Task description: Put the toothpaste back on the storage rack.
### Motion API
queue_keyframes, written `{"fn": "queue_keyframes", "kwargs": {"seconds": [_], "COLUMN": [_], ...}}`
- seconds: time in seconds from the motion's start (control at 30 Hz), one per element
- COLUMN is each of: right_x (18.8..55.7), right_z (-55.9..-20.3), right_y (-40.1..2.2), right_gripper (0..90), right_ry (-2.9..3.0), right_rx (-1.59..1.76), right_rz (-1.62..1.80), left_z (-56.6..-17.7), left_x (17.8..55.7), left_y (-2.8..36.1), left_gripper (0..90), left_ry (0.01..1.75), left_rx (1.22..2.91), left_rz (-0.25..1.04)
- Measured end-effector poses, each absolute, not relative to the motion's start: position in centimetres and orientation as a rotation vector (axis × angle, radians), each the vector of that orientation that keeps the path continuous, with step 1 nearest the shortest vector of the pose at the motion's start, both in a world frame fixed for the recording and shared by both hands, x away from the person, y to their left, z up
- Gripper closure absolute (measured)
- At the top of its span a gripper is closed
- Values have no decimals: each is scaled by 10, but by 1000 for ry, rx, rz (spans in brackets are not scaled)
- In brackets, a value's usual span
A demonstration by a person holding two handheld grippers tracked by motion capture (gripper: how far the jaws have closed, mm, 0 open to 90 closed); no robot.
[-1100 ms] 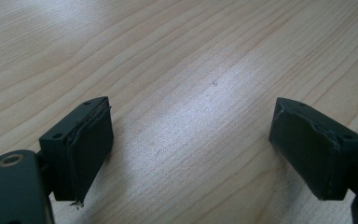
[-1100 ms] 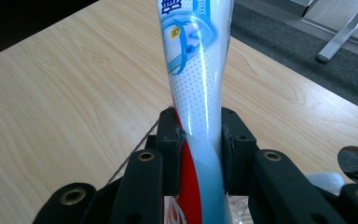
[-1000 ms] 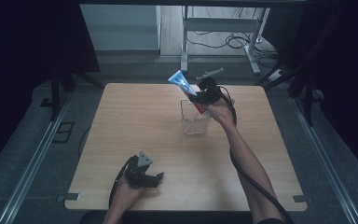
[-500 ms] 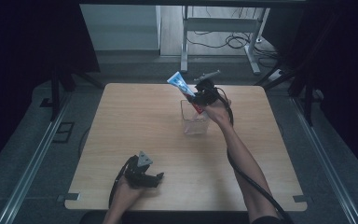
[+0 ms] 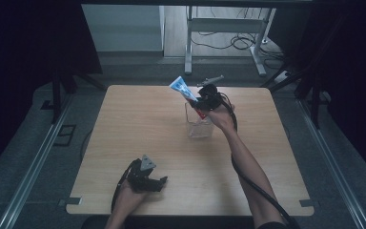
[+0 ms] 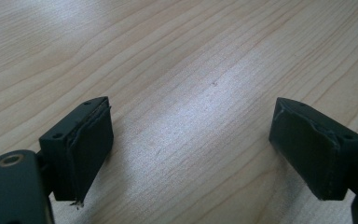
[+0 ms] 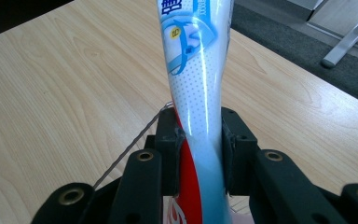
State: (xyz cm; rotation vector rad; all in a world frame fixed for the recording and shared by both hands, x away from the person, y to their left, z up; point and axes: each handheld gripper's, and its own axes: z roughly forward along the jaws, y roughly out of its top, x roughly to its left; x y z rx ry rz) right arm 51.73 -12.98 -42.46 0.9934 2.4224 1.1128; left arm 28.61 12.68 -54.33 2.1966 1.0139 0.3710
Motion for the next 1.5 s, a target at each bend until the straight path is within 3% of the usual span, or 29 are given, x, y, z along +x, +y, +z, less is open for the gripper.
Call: {"fn": "queue_keyframes", "kwargs": {"seconds": [1.5], "right_x": [511], "right_z": [-428], "right_y": [-155], "right_gripper": [704], "right_ry": [2410], "right_rx": [951], "right_rz": [1170], "left_z": [-543], "left_x": [286], "left_y": [127], "left_gripper": [137], "left_ry": [1014], "left_rx": [2197], "left_rz": [372]}}
